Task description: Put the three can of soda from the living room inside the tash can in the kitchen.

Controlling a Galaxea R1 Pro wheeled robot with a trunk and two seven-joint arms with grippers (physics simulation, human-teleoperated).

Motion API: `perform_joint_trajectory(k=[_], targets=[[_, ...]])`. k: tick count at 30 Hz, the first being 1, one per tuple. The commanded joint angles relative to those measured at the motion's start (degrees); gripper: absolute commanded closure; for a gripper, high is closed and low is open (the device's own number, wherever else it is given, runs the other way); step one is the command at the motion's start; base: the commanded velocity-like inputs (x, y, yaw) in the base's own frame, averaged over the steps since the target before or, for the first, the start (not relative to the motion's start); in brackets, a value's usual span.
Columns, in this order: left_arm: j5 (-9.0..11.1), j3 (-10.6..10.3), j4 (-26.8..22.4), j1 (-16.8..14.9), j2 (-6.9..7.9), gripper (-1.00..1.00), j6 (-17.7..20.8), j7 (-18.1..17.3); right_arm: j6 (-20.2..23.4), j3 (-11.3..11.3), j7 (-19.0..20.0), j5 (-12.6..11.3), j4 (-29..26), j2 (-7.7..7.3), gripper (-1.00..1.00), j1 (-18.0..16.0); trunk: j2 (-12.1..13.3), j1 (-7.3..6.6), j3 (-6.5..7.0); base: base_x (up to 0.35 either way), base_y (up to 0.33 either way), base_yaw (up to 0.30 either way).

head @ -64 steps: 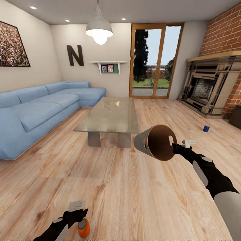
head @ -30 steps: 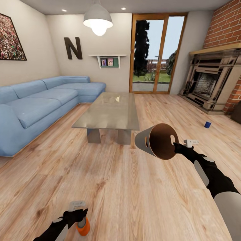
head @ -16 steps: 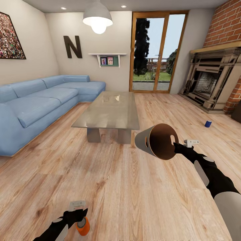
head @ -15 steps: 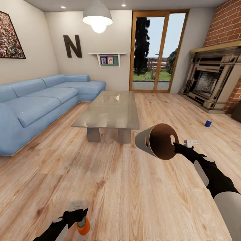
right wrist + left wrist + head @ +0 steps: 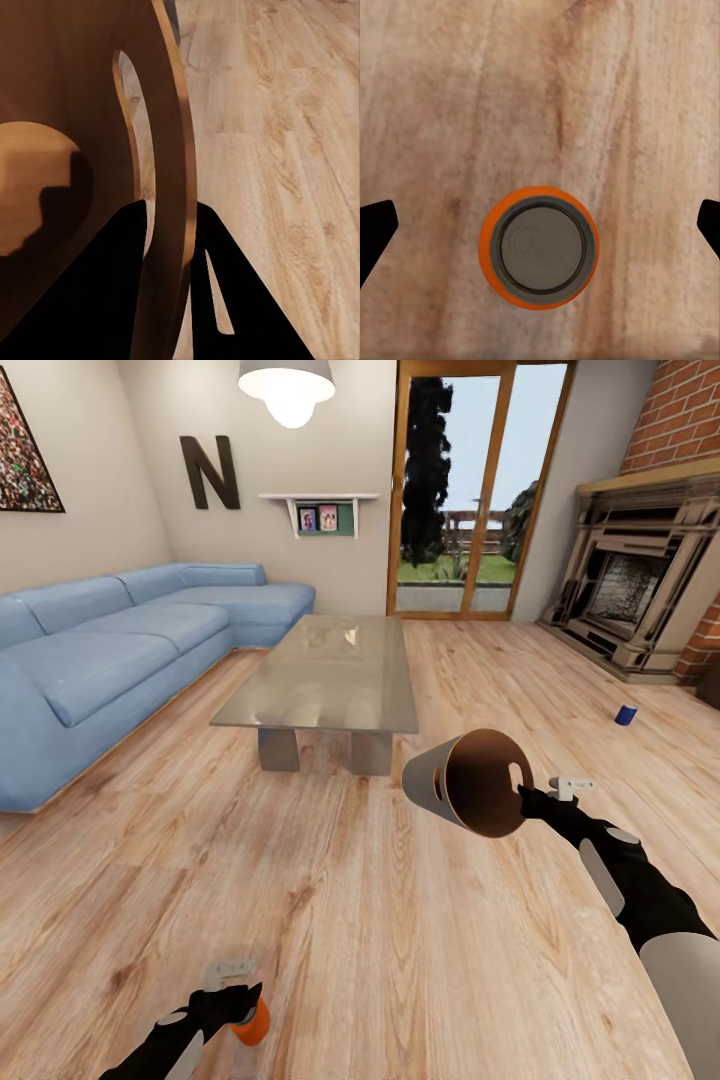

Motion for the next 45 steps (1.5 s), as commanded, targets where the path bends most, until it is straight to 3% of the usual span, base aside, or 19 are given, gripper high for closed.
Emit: perform_joint_trajectory(k=[1, 36, 45], targets=[[0.0, 0.0, 0.0, 0.0, 0.0, -1.0, 0.0, 0.0, 0.0, -0.1, 0.4, -0.4, -0.1, 0.01, 1.0, 0.0, 0.0, -0.01, 0.01, 0.0, 0.0, 0.0], [0.0, 0.0, 0.0, 0.0, 0.0, -1.0, 0.0, 0.0, 0.0, -0.1, 0.3, -0.4, -0.1, 0.06, 1.0, 0.0, 0.0, -0.01, 0.01, 0.06, 0.0, 0.0], [0.0, 0.0, 0.0, 0.0, 0.0, -1.0, 0.0, 0.0, 0.0, -0.1, 0.3, -0.4, -0.1, 0.06, 1.0, 0.0, -0.1, 0.23, -1.99, 0.0, 0.0, 0.0]])
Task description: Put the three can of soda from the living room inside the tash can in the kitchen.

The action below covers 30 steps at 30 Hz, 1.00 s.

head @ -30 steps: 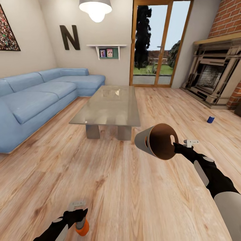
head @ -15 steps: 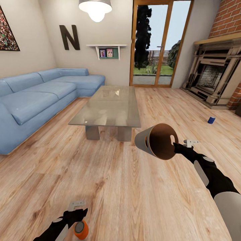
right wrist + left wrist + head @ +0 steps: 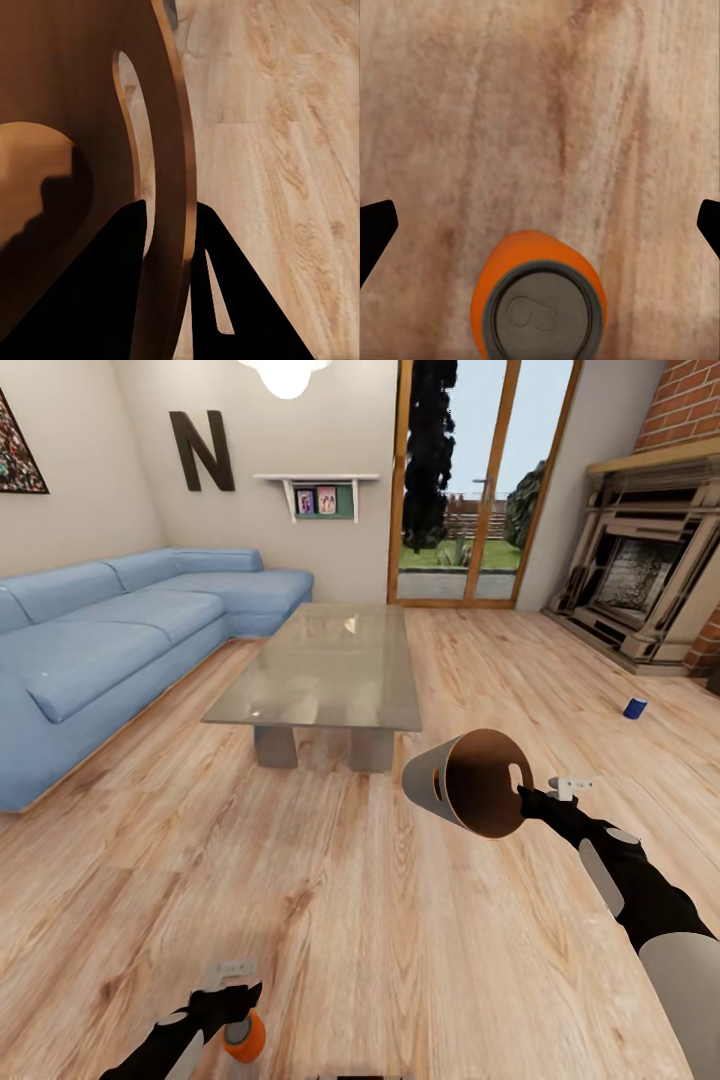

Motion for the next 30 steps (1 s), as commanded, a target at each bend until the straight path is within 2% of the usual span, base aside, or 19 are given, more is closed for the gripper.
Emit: perform_joint_trajectory(k=[1, 15, 25, 30], targets=[[0.0, 0.0, 0.0, 0.0, 0.0, -1.0, 0.0, 0.0, 0.1, -0.1, 0.4, -0.6, -0.1, 0.01, 1.0, 0.0, 0.0, 0.01, -0.22, 0.0, 0.0, 0.0], [0.0, 0.0, 0.0, 0.0, 0.0, -1.0, 0.0, 0.0, 0.1, -0.1, 0.4, -0.6, -0.1, 0.01, 1.0, 0.0, -0.2, 0.37, -3.32, 0.0, 0.0, 0.0], [0.0, 0.0, 0.0, 0.0, 0.0, -1.0, 0.0, 0.0, 0.1, -0.1, 0.4, -0.6, -0.1, 0.01, 1.0, 0.0, -0.2, 0.37, -3.32, 0.0, 0.0, 0.0], [0.0, 0.0, 0.1, 0.0, -0.06, -1.0, 0.0, 0.0, 0.1, -0.1, 0.4, -0.6, -0.1, 0.01, 1.0, 0.0, -0.3, 0.5, -4.43, 0.0, 0.0, 0.0]])
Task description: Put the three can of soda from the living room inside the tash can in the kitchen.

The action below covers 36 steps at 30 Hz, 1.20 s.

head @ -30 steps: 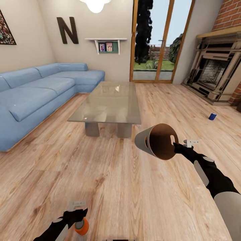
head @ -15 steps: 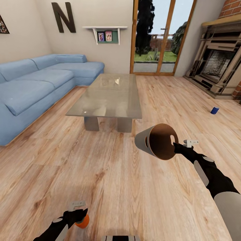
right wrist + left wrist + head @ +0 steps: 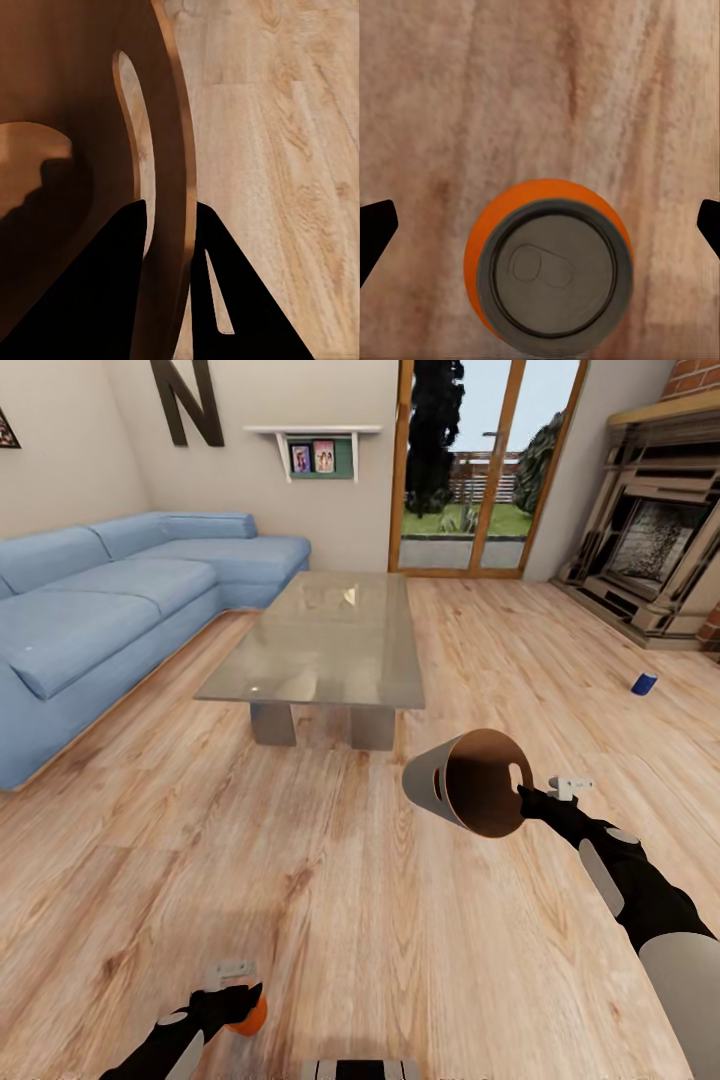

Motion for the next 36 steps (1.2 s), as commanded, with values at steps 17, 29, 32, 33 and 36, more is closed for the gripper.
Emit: perform_joint_trajectory(k=[17, 29, 32, 33, 36], targets=[[0.0, 0.0, 0.0, 0.0, -0.03, -1.0, 0.0, 0.0, 0.1, -0.1, 0.4, -0.5, -0.1, 0.01, 1.0, 0.0, -0.1, 0.25, -2.22, 0.0, 0.0, 0.0], [0.0, 0.0, 0.0, 0.0, -0.03, -1.0, 0.0, 0.0, 0.1, -0.1, 0.4, -0.5, -0.1, 0.01, 1.0, 0.0, -0.2, 0.38, -3.32, 0.0, 0.0, 0.0], [0.0, 0.0, 0.0, 0.0, -0.03, -1.0, 0.0, 0.0, 0.1, -0.1, 0.4, -0.5, -0.1, 0.01, 1.0, 0.0, -0.2, 0.4, -3.54, 0.0, 0.0, 0.0], [0.0, 0.0, 0.0, 0.0, -0.03, -1.0, 0.0, 0.0, 0.1, -0.1, 0.4, -0.5, -0.1, 0.01, 1.0, 0.0, -0.2, 0.4, -3.54, 0.0, 0.0, 0.0], [0.0, 0.0, 0.0, 0.0, -0.03, -1.0, 0.0, 0.0, 0.1, -0.1, 0.4, -0.5, -0.1, 0.01, 1.0, 0.0, -0.2, 0.4, -3.54, 0.0, 0.0, 0.0]])
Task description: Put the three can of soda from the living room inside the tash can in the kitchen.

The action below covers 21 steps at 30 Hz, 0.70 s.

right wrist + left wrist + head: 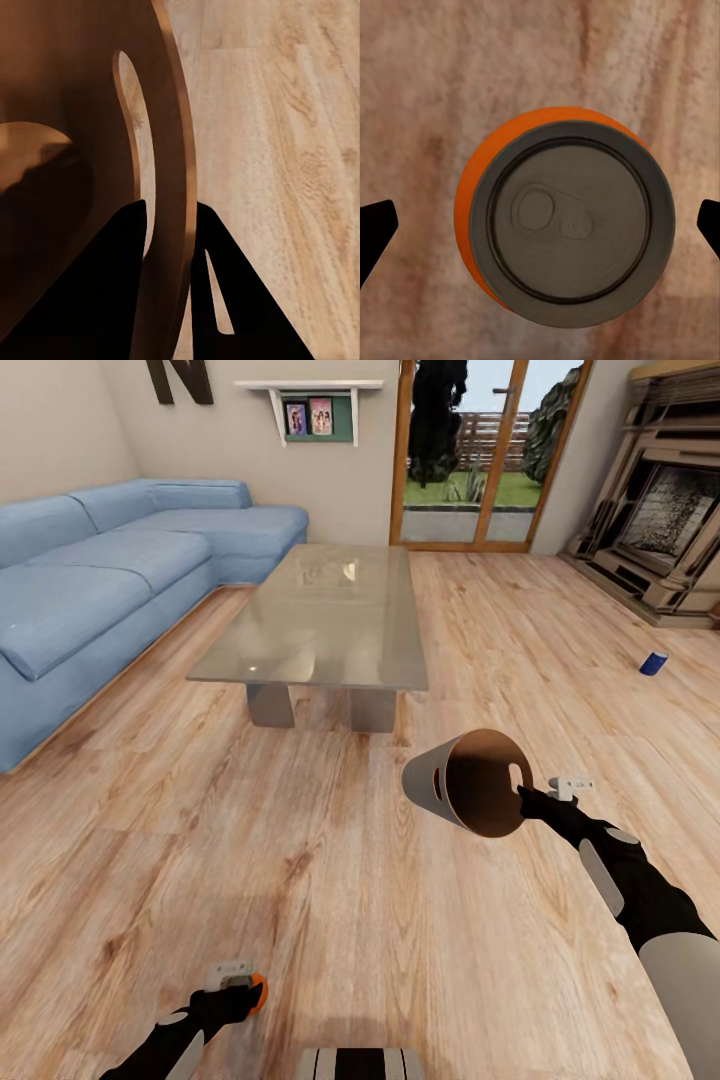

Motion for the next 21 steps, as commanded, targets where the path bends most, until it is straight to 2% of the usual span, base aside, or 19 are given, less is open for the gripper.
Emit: perform_joint_trajectory(k=[1, 11, 12, 17, 21], targets=[[0.0, 0.0, 0.0, 0.0, 0.0, -1.0, 0.0, 0.0, 0.1, -0.1, 0.4, -0.5, -0.1, 0.01, 1.0, 0.0, 0.0, -0.01, 0.01, 0.0, 0.0, 0.0], [0.0, -0.1, 0.0, 0.0, 0.07, -1.0, 0.0, 0.0, 0.0, -0.1, 0.4, -0.5, -0.1, 0.02, 1.0, 0.0, 0.0, -0.01, 0.01, 0.0, 0.0, 0.0], [0.0, -0.3, -0.1, 0.0, 0.07, 1.0, 0.0, 0.0, 0.0, -0.1, 0.4, -0.5, -0.1, 0.02, 1.0, 0.0, 0.0, -0.01, 0.01, 0.0, 0.0, 0.0], [0.1, -2.2, -0.1, 0.0, 0.09, 1.0, -0.1, 0.0, 0.0, 0.0, 0.4, -0.5, -0.1, 0.01, 1.0, 0.0, 0.0, -0.01, 0.01, 0.0, 0.0, 0.0], [0.1, -2.5, -0.1, 0.0, 0.09, 1.0, -0.1, 0.0, 0.0, 0.0, 0.5, -0.5, -0.1, 0.03, 1.0, 0.0, 0.0, -0.01, 0.01, 0.0, 0.0, 0.0]])
